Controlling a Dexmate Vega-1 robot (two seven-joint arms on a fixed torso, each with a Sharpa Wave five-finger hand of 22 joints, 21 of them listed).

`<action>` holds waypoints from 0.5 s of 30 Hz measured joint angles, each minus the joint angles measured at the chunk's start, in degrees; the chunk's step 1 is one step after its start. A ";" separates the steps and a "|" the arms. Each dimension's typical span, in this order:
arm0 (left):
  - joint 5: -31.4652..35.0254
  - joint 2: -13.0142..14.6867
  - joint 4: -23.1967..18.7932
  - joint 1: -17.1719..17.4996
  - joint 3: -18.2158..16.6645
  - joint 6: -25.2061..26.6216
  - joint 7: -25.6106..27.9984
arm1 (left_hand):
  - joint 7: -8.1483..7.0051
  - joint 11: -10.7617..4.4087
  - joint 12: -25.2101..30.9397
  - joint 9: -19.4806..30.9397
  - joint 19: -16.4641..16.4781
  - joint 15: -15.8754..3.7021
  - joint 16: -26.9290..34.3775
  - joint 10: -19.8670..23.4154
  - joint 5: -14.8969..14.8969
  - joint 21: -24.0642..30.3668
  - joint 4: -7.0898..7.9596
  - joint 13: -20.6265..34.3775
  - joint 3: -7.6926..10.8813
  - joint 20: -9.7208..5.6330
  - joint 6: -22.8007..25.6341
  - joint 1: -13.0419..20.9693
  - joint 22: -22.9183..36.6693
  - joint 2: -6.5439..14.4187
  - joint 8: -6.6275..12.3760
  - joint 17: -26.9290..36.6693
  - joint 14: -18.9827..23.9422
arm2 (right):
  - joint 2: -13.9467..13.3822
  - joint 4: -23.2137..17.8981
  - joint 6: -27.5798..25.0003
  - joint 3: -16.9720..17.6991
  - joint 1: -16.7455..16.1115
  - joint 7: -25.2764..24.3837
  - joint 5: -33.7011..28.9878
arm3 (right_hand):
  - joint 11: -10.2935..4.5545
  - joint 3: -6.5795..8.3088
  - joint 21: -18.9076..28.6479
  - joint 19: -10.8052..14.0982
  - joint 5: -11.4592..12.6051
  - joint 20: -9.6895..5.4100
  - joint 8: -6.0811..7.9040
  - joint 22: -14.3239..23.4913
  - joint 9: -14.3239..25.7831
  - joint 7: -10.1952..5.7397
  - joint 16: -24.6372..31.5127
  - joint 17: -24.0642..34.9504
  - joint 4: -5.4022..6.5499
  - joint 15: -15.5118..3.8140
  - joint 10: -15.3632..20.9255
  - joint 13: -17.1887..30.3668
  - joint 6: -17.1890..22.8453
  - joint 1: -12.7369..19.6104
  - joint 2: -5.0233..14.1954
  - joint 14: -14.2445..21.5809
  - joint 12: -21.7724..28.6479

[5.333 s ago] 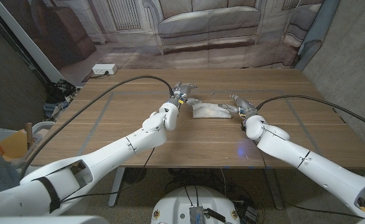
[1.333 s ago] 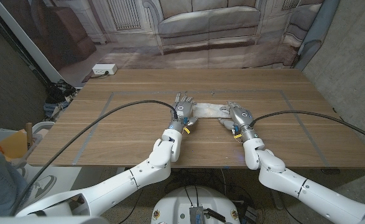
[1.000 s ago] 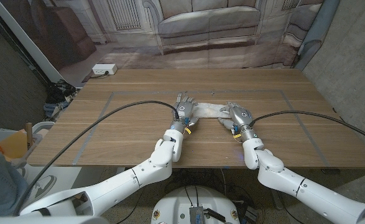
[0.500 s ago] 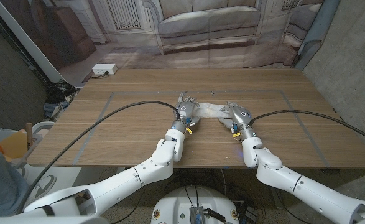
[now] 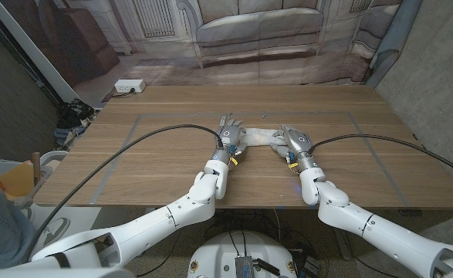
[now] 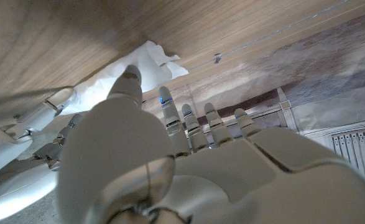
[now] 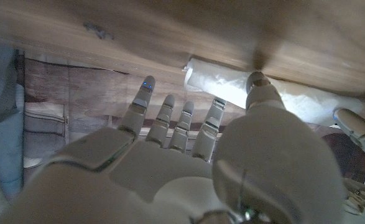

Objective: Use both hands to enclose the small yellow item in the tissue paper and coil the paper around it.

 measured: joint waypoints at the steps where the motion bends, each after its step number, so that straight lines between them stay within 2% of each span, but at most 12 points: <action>1: 0.00 -0.03 0.14 -0.10 0.00 0.00 0.00 | 0.15 -0.19 0.14 0.00 0.18 0.03 0.00 0.68 0.00 0.00 -0.01 0.00 0.04 -0.17 0.66 0.46 0.00 0.46 0.22 0.00 0.50 | 0.00 0.00 0.32 0.00 0.00 -0.30 0.04 | -0.10 0.00 0.00 0.32 0.00 0.06 0.23 0.00 0.05 0.01 0.00 0.00 0.00 -0.26 0.52 0.00 0.57 0.16 0.16 0.34 0.04; 4: 0.00 -0.12 0.49 -0.23 0.00 0.00 0.00 | 0.68 -0.96 0.25 0.00 1.35 0.03 0.08 2.82 -0.51 0.00 -0.02 0.00 0.99 -0.11 3.72 1.39 0.00 1.41 1.28 0.00 1.77 | 0.31 0.97 1.05 -0.03 0.31 -1.05 0.24 | -0.61 0.00 0.00 0.97 0.00 -0.14 1.15 0.00 0.17 -0.06 0.00 0.00 0.00 -0.69 2.05 0.00 3.02 0.93 0.49 1.80 0.45; 8: -1.12 -0.39 1.17 -0.36 -0.13 -0.80 1.61 | 2.57 -1.53 0.67 0.00 2.77 -0.02 0.38 6.91 -1.51 0.00 -0.12 0.01 2.43 -0.70 10.40 2.54 0.00 3.78 3.66 -0.09 4.24 | 0.59 1.65 2.21 -0.03 0.47 -2.18 0.61 | -1.44 0.00 0.00 1.98 0.00 -0.16 2.40 0.01 0.44 -0.06 0.00 0.00 0.00 -1.28 4.48 0.00 7.42 1.87 0.80 3.88 0.90; 11: -1.12 -0.50 1.46 -0.42 -0.28 -0.80 1.61 | 4.27 -1.89 0.67 -0.26 3.91 -0.03 0.38 9.49 -2.29 0.30 -0.34 0.01 3.36 -0.81 15.64 3.29 0.00 4.53 5.59 -0.17 5.89 | 0.59 1.65 3.20 -0.03 0.47 -3.12 0.98 | -2.19 0.00 0.00 2.68 0.00 -0.08 3.47 0.01 0.43 -0.07 0.00 0.00 0.00 -1.54 6.24 0.00 11.02 2.34 1.28 5.10 1.29; 12: -1.92 -0.54 1.51 -0.43 -0.31 -1.32 2.67 | 4.65 -1.98 0.67 -0.36 4.17 -0.21 0.38 10.15 -2.50 0.36 -0.40 0.01 3.45 -0.89 16.82 3.37 0.00 4.61 5.95 -0.17 6.10 | 0.95 2.88 3.52 0.02 0.62 -3.41 1.10 | -2.46 0.00 0.00 2.78 0.00 -0.16 3.78 0.01 0.43 -0.07 0.00 0.00 0.00 -1.50 6.58 0.00 11.96 2.34 1.28 5.47 1.33; 15: -2.23 -0.63 1.71 -0.44 -0.46 -1.54 3.00 | 5.23 -2.15 0.66 -0.44 4.58 -0.04 0.38 10.93 -2.69 0.40 -0.30 0.01 3.81 -1.30 18.84 3.65 0.00 4.90 6.74 -0.17 6.91 | 1.04 3.22 4.11 0.09 0.66 -4.00 1.43 | -2.83 0.00 0.00 2.99 -0.15 -0.37 4.20 0.01 0.43 -0.05 0.00 0.00 0.00 -1.57 7.50 -0.16 13.92 2.72 1.65 5.95 1.33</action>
